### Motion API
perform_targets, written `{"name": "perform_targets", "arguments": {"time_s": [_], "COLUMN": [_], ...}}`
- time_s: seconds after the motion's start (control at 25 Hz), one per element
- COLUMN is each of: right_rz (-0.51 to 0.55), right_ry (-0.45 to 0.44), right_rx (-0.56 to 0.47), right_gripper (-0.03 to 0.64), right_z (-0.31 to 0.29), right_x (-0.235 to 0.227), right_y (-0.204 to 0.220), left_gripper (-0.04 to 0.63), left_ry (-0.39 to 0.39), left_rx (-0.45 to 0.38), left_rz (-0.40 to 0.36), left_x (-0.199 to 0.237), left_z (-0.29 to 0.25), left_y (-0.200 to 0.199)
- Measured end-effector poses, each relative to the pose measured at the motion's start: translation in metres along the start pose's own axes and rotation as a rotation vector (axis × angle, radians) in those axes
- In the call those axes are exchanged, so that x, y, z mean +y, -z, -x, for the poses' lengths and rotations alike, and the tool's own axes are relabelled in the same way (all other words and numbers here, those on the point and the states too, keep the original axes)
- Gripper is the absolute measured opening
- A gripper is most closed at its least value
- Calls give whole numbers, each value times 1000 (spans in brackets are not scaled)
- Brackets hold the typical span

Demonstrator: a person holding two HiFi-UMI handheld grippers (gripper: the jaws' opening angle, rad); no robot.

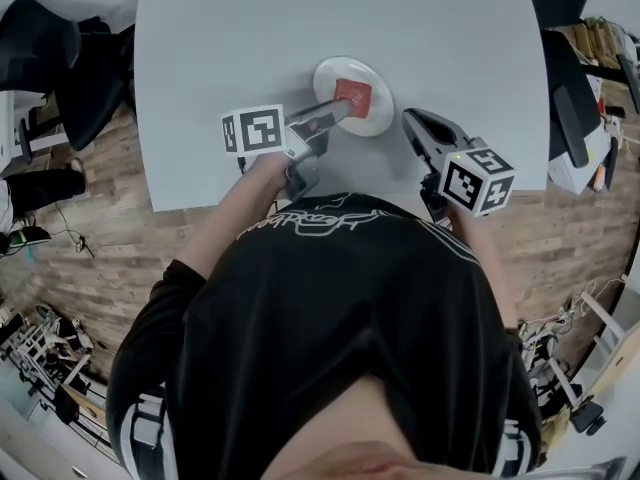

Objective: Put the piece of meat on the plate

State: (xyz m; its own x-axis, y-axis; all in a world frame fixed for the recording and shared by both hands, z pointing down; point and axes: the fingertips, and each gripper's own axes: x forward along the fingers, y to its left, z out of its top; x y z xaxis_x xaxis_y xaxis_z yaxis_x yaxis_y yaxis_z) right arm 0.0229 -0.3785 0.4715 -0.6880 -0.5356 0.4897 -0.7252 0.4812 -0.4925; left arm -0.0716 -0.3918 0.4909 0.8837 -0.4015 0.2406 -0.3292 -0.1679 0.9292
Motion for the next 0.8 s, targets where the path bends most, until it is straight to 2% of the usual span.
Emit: {"name": "perform_targets", "arguments": {"time_s": [0.36,0.6,0.8], "right_rz": [-63,-127,-130], "right_ry": [10,-1,11], "right_rx": [10,-1,1], "right_gripper": [20,20,20], "right_z": [-3,-2,0], "right_x": [-22,-23,-26], "right_y": [7,11,10], "left_gripper": [89,90,91], "left_ry": [-104,-121,-150], "left_rx": [82,117,138], "left_rz": [-72,-100,-122], "left_x": [19,24,32], "left_z": [-18,-25,-26], "left_y": [8,10,7]}}
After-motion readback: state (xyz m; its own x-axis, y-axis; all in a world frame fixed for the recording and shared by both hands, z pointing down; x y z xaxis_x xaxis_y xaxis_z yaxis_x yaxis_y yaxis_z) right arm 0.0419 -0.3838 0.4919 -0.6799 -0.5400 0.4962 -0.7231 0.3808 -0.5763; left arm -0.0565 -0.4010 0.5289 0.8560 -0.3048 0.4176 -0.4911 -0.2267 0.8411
